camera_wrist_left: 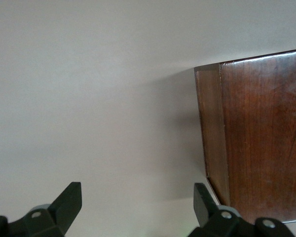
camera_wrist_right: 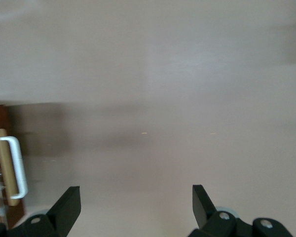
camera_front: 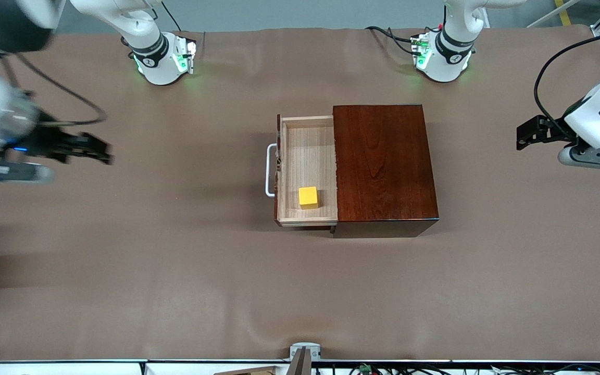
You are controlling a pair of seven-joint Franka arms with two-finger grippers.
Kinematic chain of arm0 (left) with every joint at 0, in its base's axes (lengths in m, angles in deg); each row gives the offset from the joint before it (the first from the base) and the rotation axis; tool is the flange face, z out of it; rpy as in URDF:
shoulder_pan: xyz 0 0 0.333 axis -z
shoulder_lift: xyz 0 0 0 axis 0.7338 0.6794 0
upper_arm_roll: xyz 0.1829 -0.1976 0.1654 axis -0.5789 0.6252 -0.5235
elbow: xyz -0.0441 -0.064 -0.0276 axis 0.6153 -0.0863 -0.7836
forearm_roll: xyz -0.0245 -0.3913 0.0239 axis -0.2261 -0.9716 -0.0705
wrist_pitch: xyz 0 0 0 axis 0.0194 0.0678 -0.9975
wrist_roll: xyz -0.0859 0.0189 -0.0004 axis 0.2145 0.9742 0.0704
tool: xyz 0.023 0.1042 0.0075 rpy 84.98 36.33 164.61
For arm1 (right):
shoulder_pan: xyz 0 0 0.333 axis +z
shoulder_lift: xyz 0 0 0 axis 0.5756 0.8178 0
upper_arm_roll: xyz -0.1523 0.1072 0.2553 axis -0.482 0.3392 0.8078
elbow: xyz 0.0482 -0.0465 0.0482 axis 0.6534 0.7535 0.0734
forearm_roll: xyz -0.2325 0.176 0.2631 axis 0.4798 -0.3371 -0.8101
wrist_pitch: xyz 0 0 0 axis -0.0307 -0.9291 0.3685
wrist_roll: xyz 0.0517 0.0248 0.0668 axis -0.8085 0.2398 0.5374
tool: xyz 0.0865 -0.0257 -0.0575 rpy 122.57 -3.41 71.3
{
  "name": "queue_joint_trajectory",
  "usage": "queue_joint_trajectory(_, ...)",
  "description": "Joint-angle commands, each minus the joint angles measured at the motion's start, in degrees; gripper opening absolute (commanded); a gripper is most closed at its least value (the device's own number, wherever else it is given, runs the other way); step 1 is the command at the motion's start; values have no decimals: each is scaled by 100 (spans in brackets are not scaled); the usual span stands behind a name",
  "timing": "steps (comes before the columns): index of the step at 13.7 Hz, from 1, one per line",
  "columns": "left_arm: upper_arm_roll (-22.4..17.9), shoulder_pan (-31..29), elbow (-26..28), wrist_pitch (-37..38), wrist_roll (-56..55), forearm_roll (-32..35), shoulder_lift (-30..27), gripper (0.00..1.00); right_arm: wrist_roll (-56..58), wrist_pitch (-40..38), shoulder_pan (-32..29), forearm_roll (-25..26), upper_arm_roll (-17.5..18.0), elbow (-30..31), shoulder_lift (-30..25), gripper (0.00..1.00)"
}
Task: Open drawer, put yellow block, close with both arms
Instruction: 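Reach the left gripper over the open drawer front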
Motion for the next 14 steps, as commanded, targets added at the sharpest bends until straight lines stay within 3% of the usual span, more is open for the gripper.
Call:
queue_joint_trajectory(1,12,-33,-214,84,-150,-32,48,100,672,87,-629,170,141,339,-330,100)
queue_joint_trajectory(5,12,2,-355,76,-885,-41,109,100,569,-45,-876,548,263,295,-383,100)
queue_joint_trajectory(7,21,37,-355,67,-1317,-15,171,100,455,-45,-1078,627,544,286,-383,100)
queue_joint_trajectory(14,82,98,-346,67,-2557,12,294,100,314,-36,-1053,698,580,251,-383,100)
